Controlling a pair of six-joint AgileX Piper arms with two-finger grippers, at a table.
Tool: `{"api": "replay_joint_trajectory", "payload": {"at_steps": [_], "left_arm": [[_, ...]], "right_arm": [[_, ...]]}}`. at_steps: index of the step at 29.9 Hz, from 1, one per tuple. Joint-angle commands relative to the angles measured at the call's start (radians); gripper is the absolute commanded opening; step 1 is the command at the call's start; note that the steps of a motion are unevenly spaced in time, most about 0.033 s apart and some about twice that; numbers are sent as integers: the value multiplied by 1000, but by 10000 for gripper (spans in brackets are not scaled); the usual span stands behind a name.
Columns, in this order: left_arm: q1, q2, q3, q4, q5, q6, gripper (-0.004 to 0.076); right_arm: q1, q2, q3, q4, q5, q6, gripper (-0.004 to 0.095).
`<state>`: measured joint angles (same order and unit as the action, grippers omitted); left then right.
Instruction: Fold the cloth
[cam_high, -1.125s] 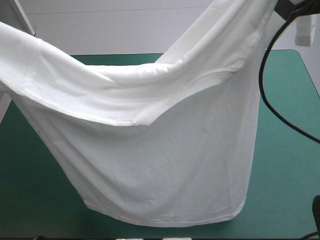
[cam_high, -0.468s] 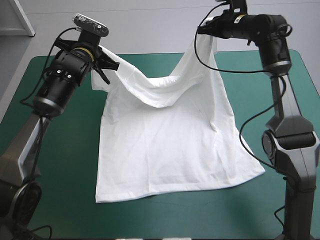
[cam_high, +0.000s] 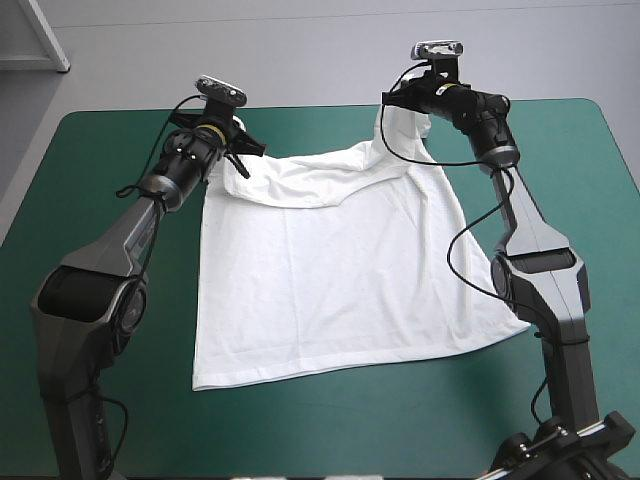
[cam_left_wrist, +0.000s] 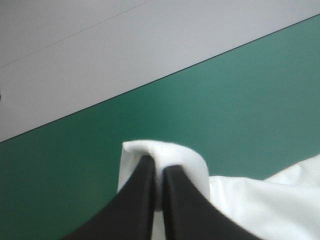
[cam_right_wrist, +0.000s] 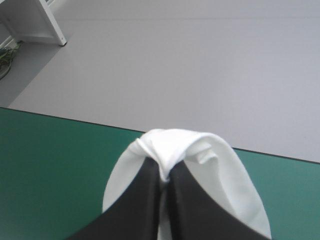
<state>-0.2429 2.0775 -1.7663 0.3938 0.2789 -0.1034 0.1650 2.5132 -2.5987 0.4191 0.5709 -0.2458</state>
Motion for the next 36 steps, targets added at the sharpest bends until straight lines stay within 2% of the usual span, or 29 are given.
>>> {"api": "replay_joint_trajectory", "payload": {"at_steps": [1, 4, 6, 7, 8, 11, 13, 15, 17, 20, 22, 26, 27, 29, 33, 36], "left_arm": [[0, 1, -26, 1, -168, -24, 29], [0, 45, -26, 1, -223, -25, 98], [2, 59, -26, 1, -262, -30, 181], [2, 67, -26, 1, -285, -36, 250], [7, 69, -28, 1, -301, -42, 301], [16, 66, -35, 1, -327, -48, 470], [25, 50, -55, -3, -310, -48, 533], [29, 29, -87, -3, -270, -48, 544], [35, 6, -131, 6, -193, -48, 543], [35, -46, -223, 6, 13, -46, 543], [28, -86, -282, 6, 191, -16, 542], [8, -167, -352, -20, 475, 83, 525], [0, -185, -356, -32, 530, 121, 518], [-9, -228, -359, -62, 625, 155, 505], [-14, -293, -359, -102, 809, 174, 501], [-14, -328, -359, -116, 988, 175, 501]], "right_arm": [[-4, -46, -30, 24, -155, -24, 120], [-4, -20, -30, 23, -201, -46, 297], [-4, -7, -30, 23, -220, -67, 426], [-4, -5, -30, 20, -223, -80, 493], [-4, -3, -30, 12, -223, -84, 524], [-4, -26, -46, -58, -141, -84, 550], [-4, -53, -71, -96, -51, -74, 550], [-4, -81, -98, -113, 14, -52, 550], [-4, -111, -123, -139, 55, -45, 550], [-4, -148, -149, -170, 151, -5, 550], [-4, -172, -163, -227, 276, 52, 550], [-4, -216, -167, -287, 583, 108, 550], [-4, -220, -169, -298, 613, 114, 550], [-4, -232, -169, -291, 612, 172, 550], [-4, -265, -169, -233, 612, 202, 550], [-4, -308, -139, -198, 613, 206, 550]]}}
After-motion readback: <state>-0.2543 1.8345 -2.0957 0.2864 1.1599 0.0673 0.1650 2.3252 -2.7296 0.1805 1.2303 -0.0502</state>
